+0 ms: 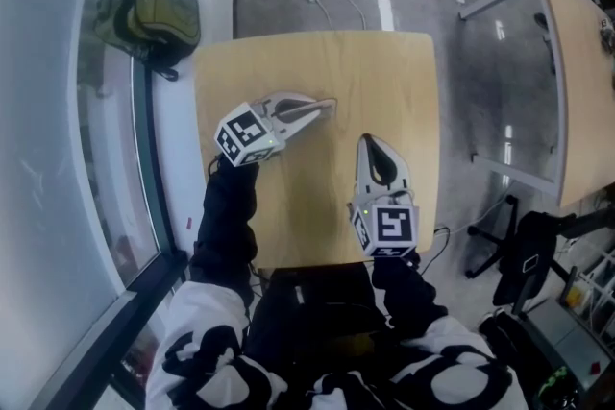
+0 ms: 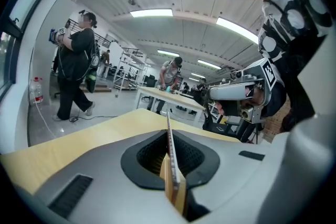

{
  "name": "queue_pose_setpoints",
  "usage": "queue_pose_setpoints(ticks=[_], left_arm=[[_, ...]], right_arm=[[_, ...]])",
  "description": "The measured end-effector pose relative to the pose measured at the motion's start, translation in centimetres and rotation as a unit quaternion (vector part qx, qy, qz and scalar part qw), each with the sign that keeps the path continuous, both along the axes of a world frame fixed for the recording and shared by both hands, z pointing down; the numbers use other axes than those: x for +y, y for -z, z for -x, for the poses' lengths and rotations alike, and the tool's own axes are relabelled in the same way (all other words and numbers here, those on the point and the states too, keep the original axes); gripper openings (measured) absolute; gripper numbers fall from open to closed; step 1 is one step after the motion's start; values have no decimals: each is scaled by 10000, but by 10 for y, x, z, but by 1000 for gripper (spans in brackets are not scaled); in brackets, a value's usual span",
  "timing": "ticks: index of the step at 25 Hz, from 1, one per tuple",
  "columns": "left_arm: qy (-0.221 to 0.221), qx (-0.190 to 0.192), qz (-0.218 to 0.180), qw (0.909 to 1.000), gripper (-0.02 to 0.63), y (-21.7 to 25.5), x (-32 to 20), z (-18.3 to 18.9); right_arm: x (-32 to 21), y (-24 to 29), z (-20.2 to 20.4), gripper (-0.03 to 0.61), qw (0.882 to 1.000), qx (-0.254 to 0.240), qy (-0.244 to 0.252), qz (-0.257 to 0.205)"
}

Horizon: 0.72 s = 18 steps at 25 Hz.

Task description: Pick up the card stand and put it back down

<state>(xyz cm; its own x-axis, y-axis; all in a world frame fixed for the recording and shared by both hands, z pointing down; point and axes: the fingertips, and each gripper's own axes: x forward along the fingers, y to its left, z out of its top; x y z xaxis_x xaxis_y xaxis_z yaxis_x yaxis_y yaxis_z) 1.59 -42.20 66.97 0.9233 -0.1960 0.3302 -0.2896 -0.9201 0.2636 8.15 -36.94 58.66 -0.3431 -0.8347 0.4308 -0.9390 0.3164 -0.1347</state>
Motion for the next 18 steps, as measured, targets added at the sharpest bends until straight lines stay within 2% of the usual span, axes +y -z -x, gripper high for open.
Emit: queue_pose_setpoints(ticks=[5, 13, 18], left_arm=[[-128, -67, 48, 9999, 23, -8, 4, -6], [451, -106, -96, 9989, 56, -1, -6, 12], [948, -230, -122, 9952, 128, 3, -10, 38]], right_arm=[[-1, -3, 1, 25, 9999, 13, 118, -16], [7, 6, 2, 25, 9999, 8, 132, -89], [17, 16, 7, 25, 9996, 28, 226, -183]])
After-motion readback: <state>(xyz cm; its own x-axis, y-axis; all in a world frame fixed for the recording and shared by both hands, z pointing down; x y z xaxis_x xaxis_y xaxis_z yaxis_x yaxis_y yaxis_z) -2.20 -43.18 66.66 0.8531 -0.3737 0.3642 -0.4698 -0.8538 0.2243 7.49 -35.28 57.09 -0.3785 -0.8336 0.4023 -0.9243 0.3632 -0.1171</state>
